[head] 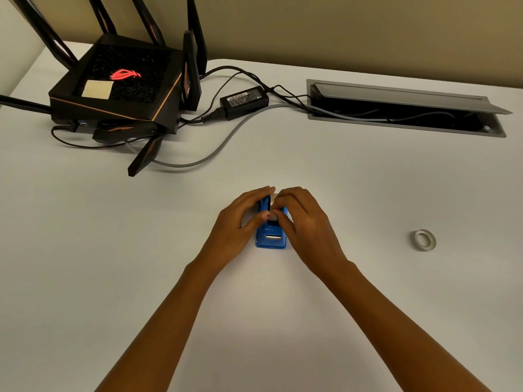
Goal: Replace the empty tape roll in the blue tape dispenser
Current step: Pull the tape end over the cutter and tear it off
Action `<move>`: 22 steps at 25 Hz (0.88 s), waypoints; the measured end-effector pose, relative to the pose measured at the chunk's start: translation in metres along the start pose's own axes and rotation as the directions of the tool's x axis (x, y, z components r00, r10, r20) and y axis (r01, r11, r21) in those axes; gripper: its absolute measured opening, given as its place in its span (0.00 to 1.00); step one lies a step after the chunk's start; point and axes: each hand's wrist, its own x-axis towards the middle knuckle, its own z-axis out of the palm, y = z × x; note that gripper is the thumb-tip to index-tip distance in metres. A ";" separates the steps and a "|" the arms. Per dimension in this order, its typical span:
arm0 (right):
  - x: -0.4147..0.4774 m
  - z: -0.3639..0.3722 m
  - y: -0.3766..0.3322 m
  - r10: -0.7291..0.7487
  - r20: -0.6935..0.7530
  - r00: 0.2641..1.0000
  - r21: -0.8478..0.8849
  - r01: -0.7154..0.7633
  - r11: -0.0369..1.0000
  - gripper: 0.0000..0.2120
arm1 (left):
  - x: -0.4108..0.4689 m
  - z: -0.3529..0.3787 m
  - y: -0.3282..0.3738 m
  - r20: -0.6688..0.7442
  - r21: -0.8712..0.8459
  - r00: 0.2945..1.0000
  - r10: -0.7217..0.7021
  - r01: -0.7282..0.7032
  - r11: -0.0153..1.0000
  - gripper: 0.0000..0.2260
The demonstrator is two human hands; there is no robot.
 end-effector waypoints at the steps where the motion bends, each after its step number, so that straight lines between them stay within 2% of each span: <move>1: 0.001 0.000 -0.001 -0.005 0.009 1.000 -0.007 0.005 1.000 0.16 | 0.000 0.001 -0.001 -0.006 0.019 1.000 0.009 -0.009 1.000 0.20; 3: 0.000 0.002 0.002 0.062 0.080 0.995 0.054 -0.066 0.996 0.14 | 0.000 0.003 -0.003 -0.021 0.039 1.000 0.017 -0.017 0.999 0.22; 5: 0.000 0.003 0.007 0.225 0.202 0.953 0.183 -0.263 0.947 0.14 | 0.001 0.005 -0.004 -0.036 0.053 0.999 0.013 -0.011 0.999 0.24; 6: 0.000 0.002 0.006 0.241 0.232 0.942 0.187 -0.286 0.940 0.14 | 0.001 0.006 -0.005 -0.042 0.061 0.999 0.010 -0.008 0.998 0.24; 8: 0.001 -0.002 0.001 0.194 0.134 0.972 0.097 -0.207 0.973 0.09 | 0.002 0.006 -0.005 -0.051 0.081 0.999 0.013 -0.009 0.997 0.23; 9: 0.002 -0.004 -0.002 0.113 0.054 0.992 0.034 -0.115 0.993 0.10 | 0.002 0.006 -0.006 -0.054 0.093 0.998 0.018 -0.013 0.996 0.23; 10: 0.004 -0.006 -0.004 0.031 -0.021 0.999 0.000 -0.031 1.000 0.15 | 0.003 0.006 -0.007 -0.058 0.103 0.998 0.022 -0.016 0.995 0.23; 11: 0.006 -0.008 -0.005 0.004 -0.035 0.999 0.000 -0.004 1.000 0.21 | 0.003 0.005 -0.008 -0.063 0.111 0.998 0.019 -0.012 0.994 0.23; 13: 0.007 -0.010 -0.006 0.012 -0.061 0.998 -0.007 -0.012 1.000 0.20 | 0.004 0.005 -0.010 -0.079 0.125 0.997 0.003 0.006 0.992 0.24; 15: 0.008 -0.014 -0.009 0.118 -0.007 0.993 0.044 -0.118 0.992 0.13 | 0.006 0.005 -0.012 -0.105 0.130 0.994 0.003 0.011 0.991 0.24; 17: 0.012 -0.019 -0.013 0.233 0.036 0.972 0.167 -0.236 0.957 0.07 | 0.007 0.006 -0.013 -0.126 0.120 0.992 0.010 0.005 0.993 0.22; 19: 0.014 -0.022 -0.015 0.206 -0.025 0.978 0.151 -0.200 0.968 0.05 | 0.007 0.006 -0.012 -0.121 0.104 0.993 0.016 -0.003 0.995 0.21; 22: 0.010 -0.024 -0.018 0.132 -0.019 0.991 0.079 -0.130 0.988 0.10 | 0.007 0.003 -0.012 -0.065 0.098 0.998 0.013 -0.007 0.995 0.25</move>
